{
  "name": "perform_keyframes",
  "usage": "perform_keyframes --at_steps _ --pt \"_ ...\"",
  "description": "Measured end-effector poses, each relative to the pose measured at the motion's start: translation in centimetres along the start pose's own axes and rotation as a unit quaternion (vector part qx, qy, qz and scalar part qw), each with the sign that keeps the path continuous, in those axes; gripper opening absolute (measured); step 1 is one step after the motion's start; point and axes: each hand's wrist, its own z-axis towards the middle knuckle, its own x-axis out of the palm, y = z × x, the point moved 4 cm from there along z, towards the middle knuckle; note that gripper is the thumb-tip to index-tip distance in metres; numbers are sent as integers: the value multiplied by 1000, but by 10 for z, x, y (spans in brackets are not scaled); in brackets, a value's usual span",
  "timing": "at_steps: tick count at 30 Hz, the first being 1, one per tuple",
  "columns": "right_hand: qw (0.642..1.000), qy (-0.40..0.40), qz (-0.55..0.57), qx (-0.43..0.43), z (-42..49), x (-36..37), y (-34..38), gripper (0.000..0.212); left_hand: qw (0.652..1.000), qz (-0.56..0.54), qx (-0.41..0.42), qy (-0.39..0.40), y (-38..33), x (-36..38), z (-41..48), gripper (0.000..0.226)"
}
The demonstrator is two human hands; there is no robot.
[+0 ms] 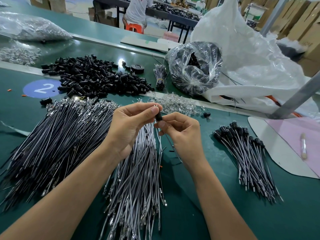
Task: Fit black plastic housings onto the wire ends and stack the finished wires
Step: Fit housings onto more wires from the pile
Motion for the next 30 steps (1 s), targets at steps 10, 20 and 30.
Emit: perform_keyframes --at_steps 10,20,30 --pt "1000 6 25 -9 0 3 3 19 1000 -2 15 11 0 0 1 16" --pt "999 -23 -4 -50 -6 7 10 12 996 41 76 -16 -4 2 -4 8" --pt "996 -38 -20 -73 -7 12 10 8 996 47 42 55 3 9 -7 31"
